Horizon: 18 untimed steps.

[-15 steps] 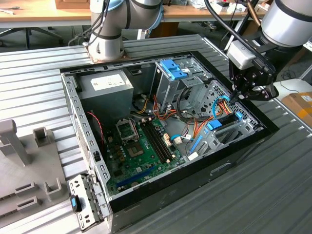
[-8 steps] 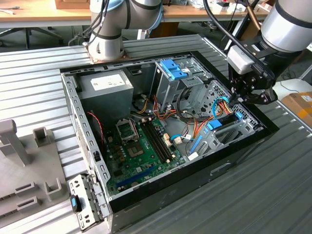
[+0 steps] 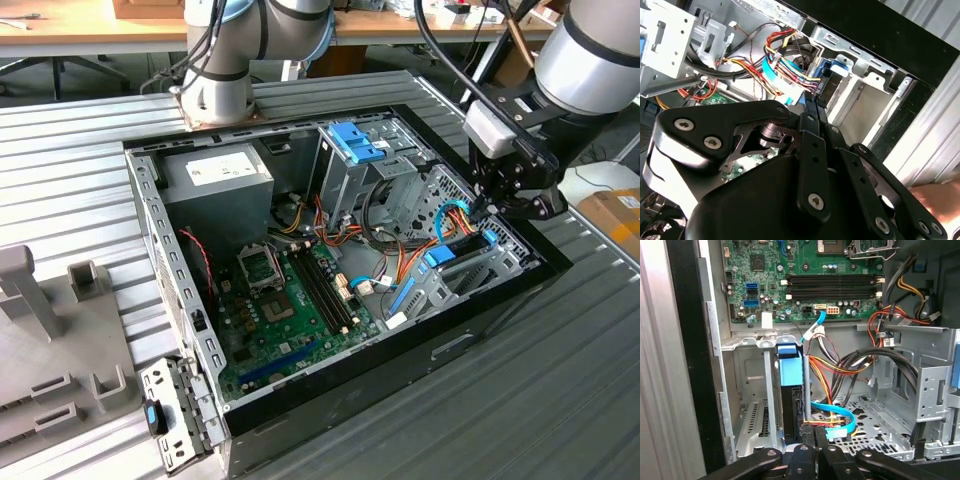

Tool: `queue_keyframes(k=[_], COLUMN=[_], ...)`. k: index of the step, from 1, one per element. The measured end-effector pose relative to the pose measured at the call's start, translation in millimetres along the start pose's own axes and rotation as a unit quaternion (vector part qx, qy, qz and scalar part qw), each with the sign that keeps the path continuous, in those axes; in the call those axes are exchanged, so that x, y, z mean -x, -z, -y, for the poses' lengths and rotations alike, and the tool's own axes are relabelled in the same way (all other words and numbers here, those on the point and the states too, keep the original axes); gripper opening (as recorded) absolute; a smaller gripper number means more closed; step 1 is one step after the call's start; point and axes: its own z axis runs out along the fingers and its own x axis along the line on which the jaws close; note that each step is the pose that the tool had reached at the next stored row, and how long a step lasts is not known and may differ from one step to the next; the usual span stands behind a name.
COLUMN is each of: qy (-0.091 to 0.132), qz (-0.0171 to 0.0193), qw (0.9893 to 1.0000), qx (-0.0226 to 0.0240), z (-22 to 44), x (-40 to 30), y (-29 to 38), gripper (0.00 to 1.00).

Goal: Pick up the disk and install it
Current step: 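Insert the second disk wire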

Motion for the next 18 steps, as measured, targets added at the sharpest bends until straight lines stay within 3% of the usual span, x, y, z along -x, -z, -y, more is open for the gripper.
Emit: queue_keyframes(k=[1,2,3,4,7,15,18], qy=[0.0,0.002,0.004,0.004,0.005,0.004,0.004], qz=[-0.0047,-0.0174,-0.0252,-0.0276,-0.0291,-0.0263,-0.0263], qw=[1.0,0.9998,0.9997,0.9996,0.9996,0.9996,0.9996], qx=[-0.0004,-0.0012,-0.0017,-0.0018,-0.0019,-0.0016,-0.0016], z=[-0.1,-0.2,-0.5,-1.1,-4.0,-4.4,-4.4], x=[0.0,-0.1,-0.1,-0.3,-0.6,-0.6,-0.6], y=[-0.2,-0.7,-1.3,-2.0,-2.7,-2.7,-2.7], gripper=[0.15,0.15,0.15,0.15,0.15,0.16,0.28])
